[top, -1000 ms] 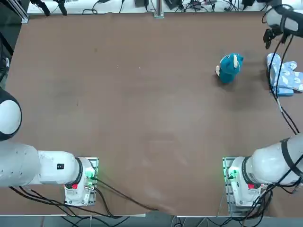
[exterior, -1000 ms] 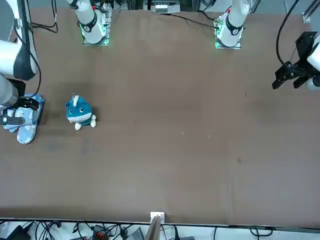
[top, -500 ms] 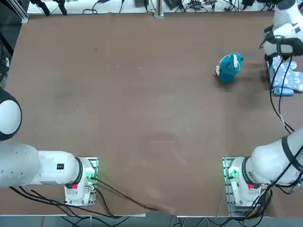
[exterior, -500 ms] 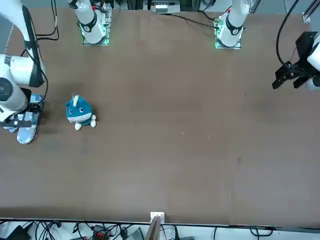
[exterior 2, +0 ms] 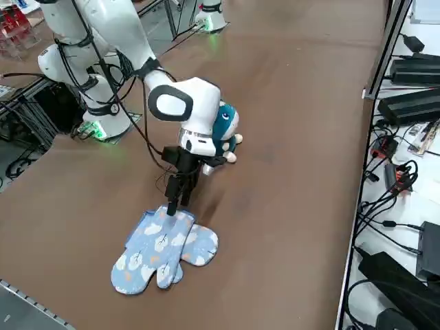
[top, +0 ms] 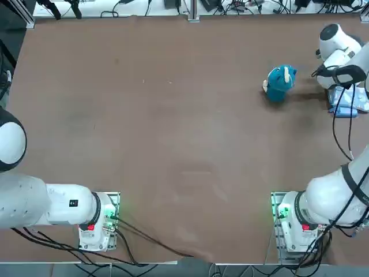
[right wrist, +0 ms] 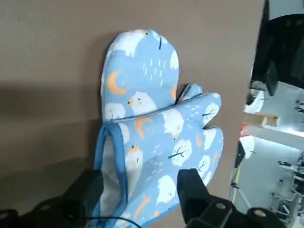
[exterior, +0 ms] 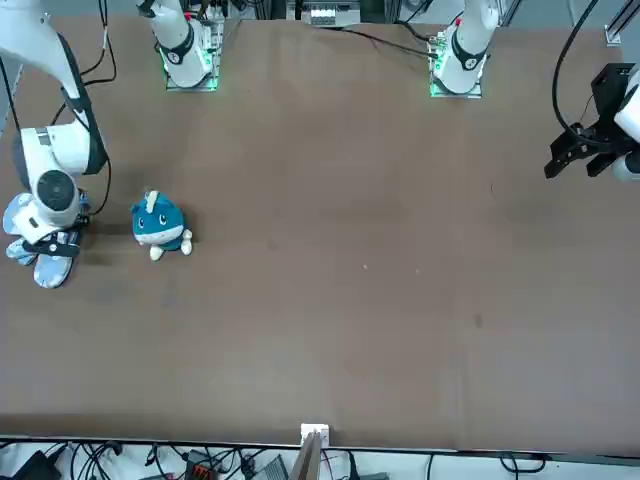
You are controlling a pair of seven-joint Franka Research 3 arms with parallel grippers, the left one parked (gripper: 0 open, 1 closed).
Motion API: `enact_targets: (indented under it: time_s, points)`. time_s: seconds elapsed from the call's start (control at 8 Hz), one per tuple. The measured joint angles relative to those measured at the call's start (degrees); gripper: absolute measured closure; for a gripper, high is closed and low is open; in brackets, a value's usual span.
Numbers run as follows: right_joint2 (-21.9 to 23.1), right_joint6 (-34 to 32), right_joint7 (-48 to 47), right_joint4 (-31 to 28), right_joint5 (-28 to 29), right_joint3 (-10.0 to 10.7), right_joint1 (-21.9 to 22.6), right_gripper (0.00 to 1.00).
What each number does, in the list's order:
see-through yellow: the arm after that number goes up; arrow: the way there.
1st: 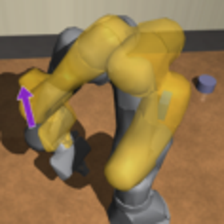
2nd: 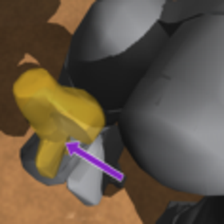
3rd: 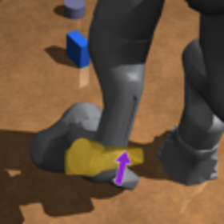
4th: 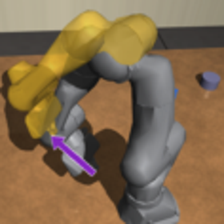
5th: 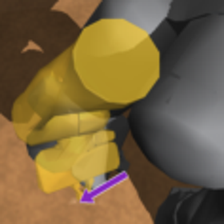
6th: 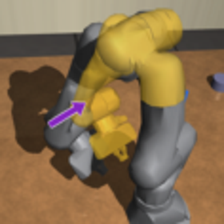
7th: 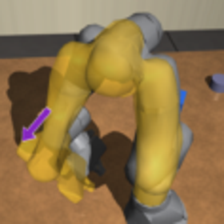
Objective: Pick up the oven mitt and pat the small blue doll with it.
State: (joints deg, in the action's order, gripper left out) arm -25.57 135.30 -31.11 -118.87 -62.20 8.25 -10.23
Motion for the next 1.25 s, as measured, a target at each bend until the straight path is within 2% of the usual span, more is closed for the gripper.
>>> enact_targets:
  time_s: [0.25,0.75,1.25]
  points:
    - [-1.8,0.2,-6.1,-0.1,-5.6,0.0,-0.1,0.07]
    - [-2.2,-0.2,-6.8,-0.3,-6.6,0.0,-0.2,0.13]
    - [-1.9,-4.1,-6.9,-0.3,-6.7,-0.1,-0.1,0.17]
